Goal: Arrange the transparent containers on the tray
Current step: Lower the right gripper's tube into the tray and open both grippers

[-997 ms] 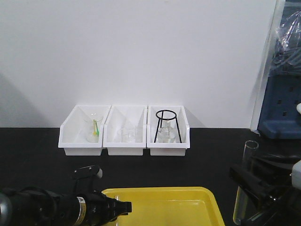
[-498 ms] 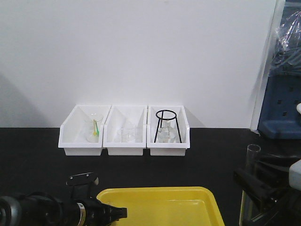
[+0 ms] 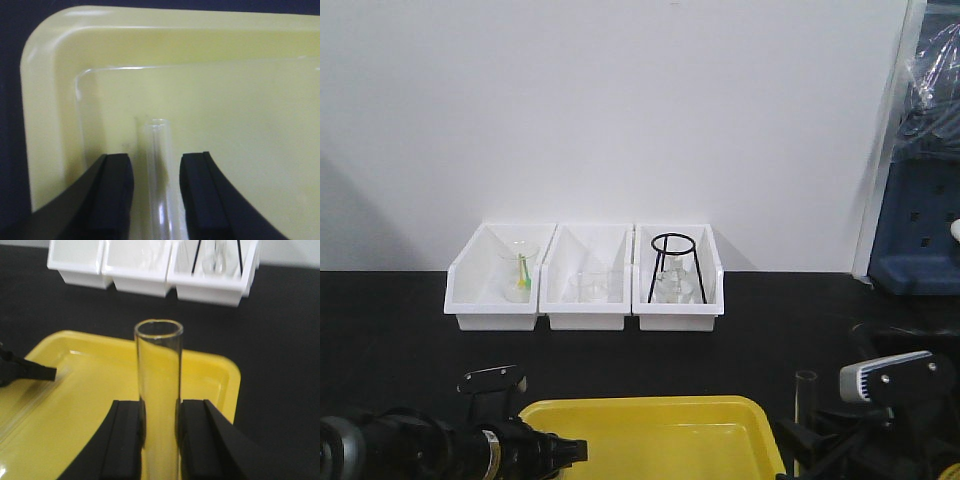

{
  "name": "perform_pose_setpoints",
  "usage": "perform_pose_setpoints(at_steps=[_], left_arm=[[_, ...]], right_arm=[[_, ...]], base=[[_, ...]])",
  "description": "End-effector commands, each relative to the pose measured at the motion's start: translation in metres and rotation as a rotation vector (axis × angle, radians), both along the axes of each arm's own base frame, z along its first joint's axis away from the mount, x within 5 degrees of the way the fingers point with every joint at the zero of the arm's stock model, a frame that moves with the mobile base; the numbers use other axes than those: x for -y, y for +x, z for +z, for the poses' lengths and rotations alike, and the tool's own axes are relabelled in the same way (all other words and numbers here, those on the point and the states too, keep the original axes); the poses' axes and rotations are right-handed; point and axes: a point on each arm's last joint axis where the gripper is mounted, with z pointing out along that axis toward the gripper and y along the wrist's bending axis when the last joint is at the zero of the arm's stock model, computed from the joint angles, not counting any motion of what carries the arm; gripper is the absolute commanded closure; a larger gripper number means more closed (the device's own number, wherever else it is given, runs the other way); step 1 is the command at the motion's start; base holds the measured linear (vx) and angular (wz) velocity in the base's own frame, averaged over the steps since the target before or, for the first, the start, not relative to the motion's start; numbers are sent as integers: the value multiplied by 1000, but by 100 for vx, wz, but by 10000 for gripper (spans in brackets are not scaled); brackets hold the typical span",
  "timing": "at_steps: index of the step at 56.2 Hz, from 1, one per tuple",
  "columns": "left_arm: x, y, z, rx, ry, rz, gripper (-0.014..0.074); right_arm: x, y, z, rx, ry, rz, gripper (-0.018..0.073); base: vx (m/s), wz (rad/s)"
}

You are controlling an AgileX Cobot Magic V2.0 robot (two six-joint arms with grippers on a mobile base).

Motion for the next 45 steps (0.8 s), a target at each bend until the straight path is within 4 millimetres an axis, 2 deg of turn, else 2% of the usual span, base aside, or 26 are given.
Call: perform_pose_setpoints(at_steps=[1, 14, 31, 45], left_arm=[[1, 3, 38, 101, -33, 20, 198], [-3, -4, 81, 210, -59, 24, 198], [-11, -24, 143, 366, -113, 30, 198], [-14, -32, 160, 418, -108, 20, 198]], right_arm=[[-9, 14, 12, 29, 108, 13, 571], [-21, 52, 5, -56, 204, -39, 571], [-40, 89, -21, -158, 353, -42, 571], [-49, 99, -51, -257, 447, -39, 568]], base=[[0, 0], [0, 0], [0, 0], [0, 0]])
